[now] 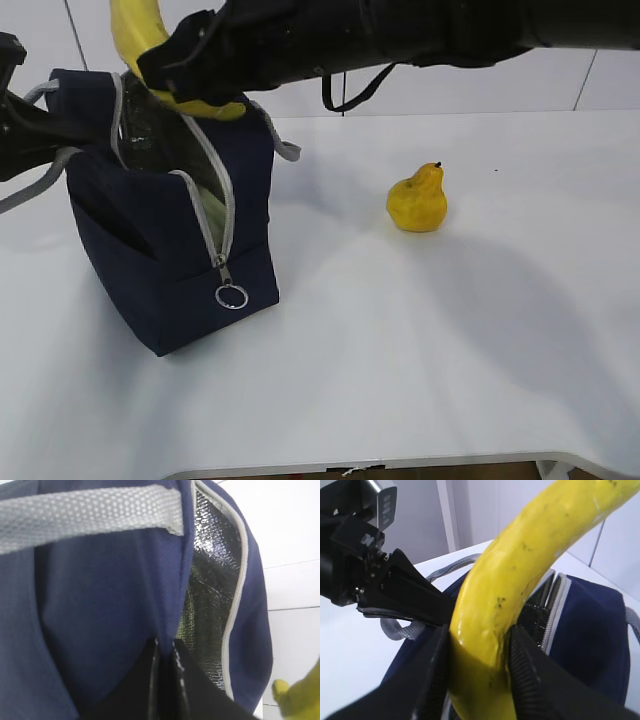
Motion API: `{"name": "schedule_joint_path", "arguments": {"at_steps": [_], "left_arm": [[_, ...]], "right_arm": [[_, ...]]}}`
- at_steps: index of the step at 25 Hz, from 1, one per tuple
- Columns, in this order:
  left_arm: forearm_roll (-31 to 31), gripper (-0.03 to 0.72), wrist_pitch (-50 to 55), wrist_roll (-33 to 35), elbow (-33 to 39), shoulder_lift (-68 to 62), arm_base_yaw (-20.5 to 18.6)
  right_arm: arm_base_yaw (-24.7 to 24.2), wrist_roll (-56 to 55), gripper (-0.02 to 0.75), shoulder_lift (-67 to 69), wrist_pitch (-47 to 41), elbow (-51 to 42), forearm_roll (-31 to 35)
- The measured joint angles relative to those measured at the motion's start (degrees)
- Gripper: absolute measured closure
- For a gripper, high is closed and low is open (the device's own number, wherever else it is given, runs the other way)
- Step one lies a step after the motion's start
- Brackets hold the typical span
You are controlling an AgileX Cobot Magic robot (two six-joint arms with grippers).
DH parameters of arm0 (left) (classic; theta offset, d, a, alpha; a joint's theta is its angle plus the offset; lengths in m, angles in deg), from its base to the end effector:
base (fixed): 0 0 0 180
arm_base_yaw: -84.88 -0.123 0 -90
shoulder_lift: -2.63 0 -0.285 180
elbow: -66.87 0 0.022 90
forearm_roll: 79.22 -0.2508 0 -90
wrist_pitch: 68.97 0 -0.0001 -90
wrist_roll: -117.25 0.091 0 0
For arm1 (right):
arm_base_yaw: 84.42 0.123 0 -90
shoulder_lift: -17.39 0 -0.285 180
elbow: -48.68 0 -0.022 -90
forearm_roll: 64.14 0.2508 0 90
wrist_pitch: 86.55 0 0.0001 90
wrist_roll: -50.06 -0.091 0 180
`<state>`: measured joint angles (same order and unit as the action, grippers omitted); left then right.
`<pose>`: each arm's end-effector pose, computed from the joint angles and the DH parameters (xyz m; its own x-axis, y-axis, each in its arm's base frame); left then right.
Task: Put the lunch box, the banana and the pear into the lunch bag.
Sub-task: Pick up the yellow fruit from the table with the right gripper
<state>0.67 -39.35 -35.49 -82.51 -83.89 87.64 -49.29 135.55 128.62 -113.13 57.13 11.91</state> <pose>0.2802 -0.0579 0.2695 -0.6905 -0.6479 -0.3216 -0.1393 0.5554 -0.8198 0.3287 0.2797 0.3270 -0.1071 -0.2858 -0.9523 -0.8897 0.4552 -0.0365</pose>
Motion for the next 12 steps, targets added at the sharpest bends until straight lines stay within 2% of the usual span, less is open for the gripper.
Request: {"name": "schedule_joint_path", "arguments": {"at_steps": [8, 12], "left_arm": [[0.0, 0.701, 0.1, 0.0, 0.0, 0.0, 0.0], [0.0, 0.701, 0.4, 0.0, 0.0, 0.0, 0.0]], "right_arm": [[0.6, 2.0, 0.441, 5.1, 0.1, 0.8, 1.8], [0.7, 2.2, 0.441, 7.8, -0.4, 1.3, -0.2]]}}
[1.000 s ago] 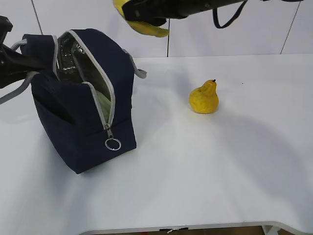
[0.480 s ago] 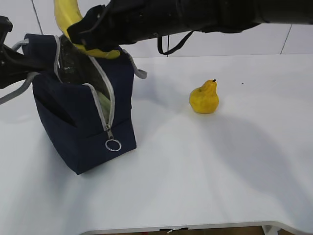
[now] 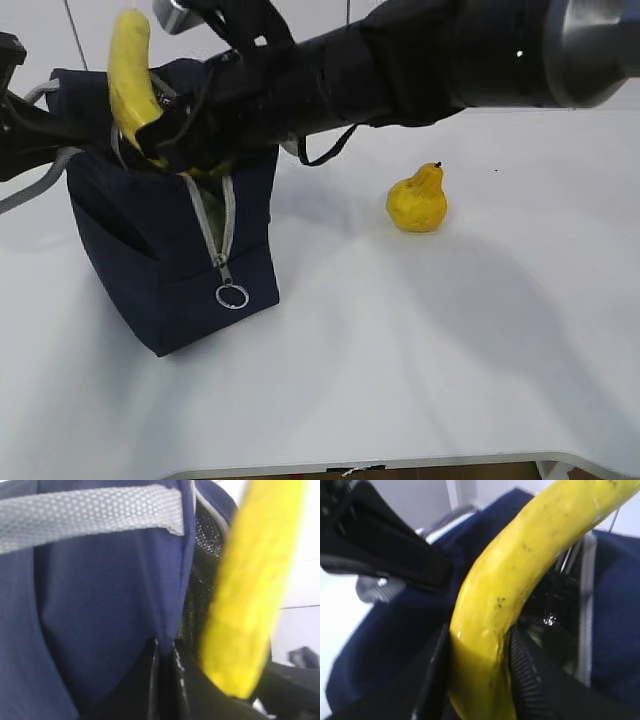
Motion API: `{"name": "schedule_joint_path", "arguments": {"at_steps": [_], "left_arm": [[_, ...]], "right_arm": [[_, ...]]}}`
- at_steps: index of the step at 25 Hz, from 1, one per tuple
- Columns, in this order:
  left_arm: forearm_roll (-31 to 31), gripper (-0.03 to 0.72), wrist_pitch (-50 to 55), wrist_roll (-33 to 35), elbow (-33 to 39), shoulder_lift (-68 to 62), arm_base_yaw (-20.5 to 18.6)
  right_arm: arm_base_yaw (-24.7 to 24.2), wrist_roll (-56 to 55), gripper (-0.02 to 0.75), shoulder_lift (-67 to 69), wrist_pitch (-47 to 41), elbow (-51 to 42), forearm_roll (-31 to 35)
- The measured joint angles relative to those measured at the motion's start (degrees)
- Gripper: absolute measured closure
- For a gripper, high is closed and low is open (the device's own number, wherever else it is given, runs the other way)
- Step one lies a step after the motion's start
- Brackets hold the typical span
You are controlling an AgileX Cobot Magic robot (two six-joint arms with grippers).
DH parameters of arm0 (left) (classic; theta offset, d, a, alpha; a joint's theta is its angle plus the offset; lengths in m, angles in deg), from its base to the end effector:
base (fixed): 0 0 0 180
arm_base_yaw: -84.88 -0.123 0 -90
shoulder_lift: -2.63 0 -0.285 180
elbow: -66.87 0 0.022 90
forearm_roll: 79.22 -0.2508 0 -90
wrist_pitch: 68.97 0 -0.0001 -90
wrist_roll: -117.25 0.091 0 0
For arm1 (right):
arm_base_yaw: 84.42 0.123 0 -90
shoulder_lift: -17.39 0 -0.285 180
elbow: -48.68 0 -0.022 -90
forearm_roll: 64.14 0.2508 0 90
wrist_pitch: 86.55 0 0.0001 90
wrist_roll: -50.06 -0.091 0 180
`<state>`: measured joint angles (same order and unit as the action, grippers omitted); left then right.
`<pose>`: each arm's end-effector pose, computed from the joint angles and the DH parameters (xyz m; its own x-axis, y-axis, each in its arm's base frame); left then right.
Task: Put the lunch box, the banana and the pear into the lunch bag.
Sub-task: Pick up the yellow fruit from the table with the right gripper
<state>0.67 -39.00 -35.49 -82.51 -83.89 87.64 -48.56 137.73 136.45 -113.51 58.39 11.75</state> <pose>0.2799 -0.0584 0.2696 -0.6944 -0.6450 -0.3190 -0.1373 0.5539 -0.8212 0.3457 0.2993 0.2734 -0.1546 -0.3689 -0.9165 -0.9059 0.4232 -0.0176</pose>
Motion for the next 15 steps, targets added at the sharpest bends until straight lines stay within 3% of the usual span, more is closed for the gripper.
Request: {"name": "schedule_joint_path", "arguments": {"at_steps": [15], "left_arm": [[0.0, 0.701, 0.4, 0.0, 0.0, 0.0, 0.0]], "right_arm": [[0.3, 0.1, 0.441, 4.2, -1.1, 0.6, -11.2]]}}
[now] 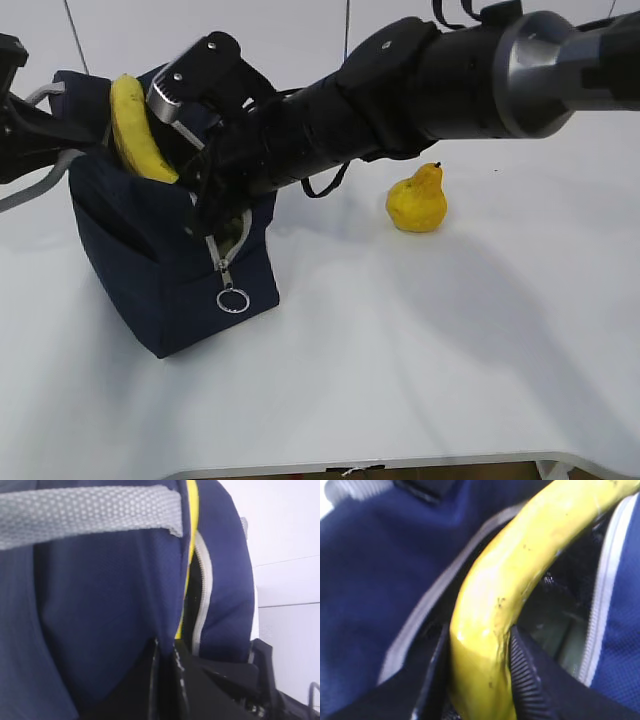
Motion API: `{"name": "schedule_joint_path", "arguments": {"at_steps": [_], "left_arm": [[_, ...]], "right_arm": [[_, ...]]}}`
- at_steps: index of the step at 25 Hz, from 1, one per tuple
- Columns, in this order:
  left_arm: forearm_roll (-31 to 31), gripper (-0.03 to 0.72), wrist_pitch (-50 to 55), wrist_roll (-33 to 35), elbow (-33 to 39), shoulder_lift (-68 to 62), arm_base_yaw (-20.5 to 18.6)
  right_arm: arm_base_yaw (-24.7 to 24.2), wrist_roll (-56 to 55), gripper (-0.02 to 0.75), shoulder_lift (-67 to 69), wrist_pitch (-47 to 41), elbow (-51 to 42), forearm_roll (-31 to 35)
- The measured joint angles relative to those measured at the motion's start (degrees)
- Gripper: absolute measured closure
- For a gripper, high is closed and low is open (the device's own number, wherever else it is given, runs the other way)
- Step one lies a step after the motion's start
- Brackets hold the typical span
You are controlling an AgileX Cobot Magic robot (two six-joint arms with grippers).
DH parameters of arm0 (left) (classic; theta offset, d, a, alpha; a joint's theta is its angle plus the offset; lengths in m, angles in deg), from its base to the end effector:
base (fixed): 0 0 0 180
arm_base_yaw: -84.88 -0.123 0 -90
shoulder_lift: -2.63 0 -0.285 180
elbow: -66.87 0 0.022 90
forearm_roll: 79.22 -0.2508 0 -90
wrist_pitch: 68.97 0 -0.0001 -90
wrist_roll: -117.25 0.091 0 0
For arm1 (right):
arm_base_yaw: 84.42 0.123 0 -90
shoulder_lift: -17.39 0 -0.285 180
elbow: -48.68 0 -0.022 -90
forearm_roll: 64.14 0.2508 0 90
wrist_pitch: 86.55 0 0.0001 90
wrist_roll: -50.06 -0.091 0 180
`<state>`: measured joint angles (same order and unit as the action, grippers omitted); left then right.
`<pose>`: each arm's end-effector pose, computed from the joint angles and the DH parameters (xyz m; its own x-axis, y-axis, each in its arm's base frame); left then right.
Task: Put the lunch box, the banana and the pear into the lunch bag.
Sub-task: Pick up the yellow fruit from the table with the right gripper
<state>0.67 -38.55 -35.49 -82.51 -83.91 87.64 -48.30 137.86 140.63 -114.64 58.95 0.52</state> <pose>0.2795 -0.0590 0.2696 -0.6994 -0.6413 -0.3155 -0.1351 0.5520 -0.8228 0.3507 0.3039 0.2355 -0.0686 -0.5416 -0.8378 -0.9373 0.3227 -0.1318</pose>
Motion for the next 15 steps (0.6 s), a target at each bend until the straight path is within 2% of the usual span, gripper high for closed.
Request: {"name": "schedule_joint_path", "arguments": {"at_steps": [15], "left_arm": [[0.0, 0.701, 0.7, 0.0, 0.0, 0.0, 0.0]], "right_arm": [[0.1, -1.3, 0.441, 2.2, -2.6, 0.1, -1.7]]}}
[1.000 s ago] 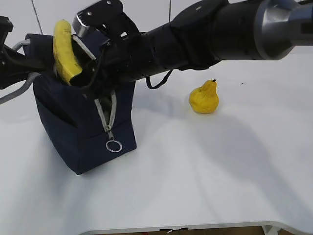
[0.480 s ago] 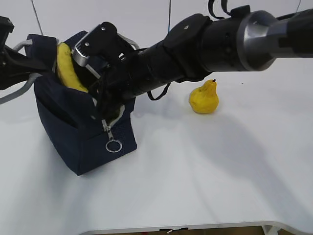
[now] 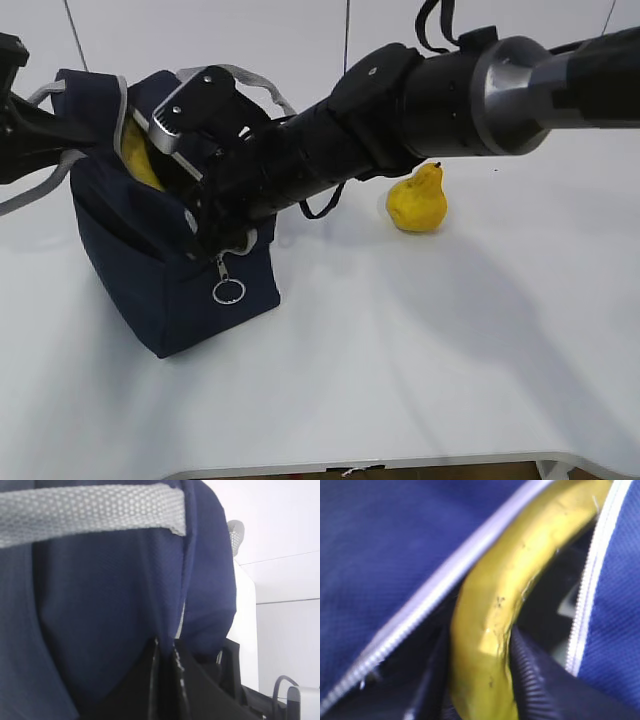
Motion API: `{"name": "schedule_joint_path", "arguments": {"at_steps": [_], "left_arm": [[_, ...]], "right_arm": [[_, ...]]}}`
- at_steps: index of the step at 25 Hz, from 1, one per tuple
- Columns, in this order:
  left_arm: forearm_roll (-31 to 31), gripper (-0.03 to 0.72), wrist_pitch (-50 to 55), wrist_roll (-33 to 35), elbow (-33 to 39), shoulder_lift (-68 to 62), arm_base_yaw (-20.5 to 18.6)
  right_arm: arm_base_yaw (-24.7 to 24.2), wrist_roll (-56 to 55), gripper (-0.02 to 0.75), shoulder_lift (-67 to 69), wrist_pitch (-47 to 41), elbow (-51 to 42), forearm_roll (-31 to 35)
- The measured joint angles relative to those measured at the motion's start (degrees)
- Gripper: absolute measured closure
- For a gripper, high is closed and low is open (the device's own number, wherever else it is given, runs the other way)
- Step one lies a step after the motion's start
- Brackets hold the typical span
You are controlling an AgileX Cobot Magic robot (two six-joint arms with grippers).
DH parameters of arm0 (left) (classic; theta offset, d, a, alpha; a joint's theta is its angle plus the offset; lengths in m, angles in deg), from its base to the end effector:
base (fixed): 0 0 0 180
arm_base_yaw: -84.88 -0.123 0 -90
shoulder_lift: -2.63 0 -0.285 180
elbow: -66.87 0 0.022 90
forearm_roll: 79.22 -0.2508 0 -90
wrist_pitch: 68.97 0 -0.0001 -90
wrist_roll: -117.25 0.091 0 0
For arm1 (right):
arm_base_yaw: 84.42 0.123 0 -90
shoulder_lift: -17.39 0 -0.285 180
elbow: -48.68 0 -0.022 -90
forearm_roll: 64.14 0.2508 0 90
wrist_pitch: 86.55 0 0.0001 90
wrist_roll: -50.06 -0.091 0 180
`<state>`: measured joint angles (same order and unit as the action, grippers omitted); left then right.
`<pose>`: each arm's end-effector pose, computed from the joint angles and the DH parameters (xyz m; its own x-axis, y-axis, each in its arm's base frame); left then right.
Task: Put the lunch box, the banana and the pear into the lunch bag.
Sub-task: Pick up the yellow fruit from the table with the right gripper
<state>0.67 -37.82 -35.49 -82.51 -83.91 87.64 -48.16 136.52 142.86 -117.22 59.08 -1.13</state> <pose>0.2789 -0.0599 0.2697 -0.7073 -0.6352 -0.3101 -0.1310 0.5489 -0.8256 0.3495 0.3077 0.2165 -0.0952 -0.5729 -0.8141 -0.9552 0.2828 -0.0873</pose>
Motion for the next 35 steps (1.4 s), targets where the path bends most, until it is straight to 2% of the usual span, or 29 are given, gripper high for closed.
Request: {"name": "schedule_joint_path", "arguments": {"at_steps": [3, 6, 9, 28, 35], "left_arm": [[0.0, 0.701, 0.1, 0.0, 0.0, 0.0, 0.0], [0.0, 0.701, 0.1, 0.0, 0.0, 0.0, 0.0], [0.0, 0.701, 0.1, 0.0, 0.0, 0.0, 0.0], [-0.1, 0.701, 0.1, 0.0, 0.0, 0.0, 0.0], [-0.1, 0.701, 0.3, 0.0, 0.0, 0.0, 0.0]], "right_arm": [[0.0, -0.3, 0.419, 0.0, -1.2, 0.0, -0.6], [0.0, -1.5, 0.349, 0.0, -1.7, 0.0, -0.7], [0.0, -1.7, 0.317, 0.0, -1.7, 0.0, -0.8], [0.0, -5.1, 0.305, -8.5, -4.4, 3.0, -9.0], [-1.2, -14.5, 0.305, -12.9, -2.7, 3.0, -12.2]]}}
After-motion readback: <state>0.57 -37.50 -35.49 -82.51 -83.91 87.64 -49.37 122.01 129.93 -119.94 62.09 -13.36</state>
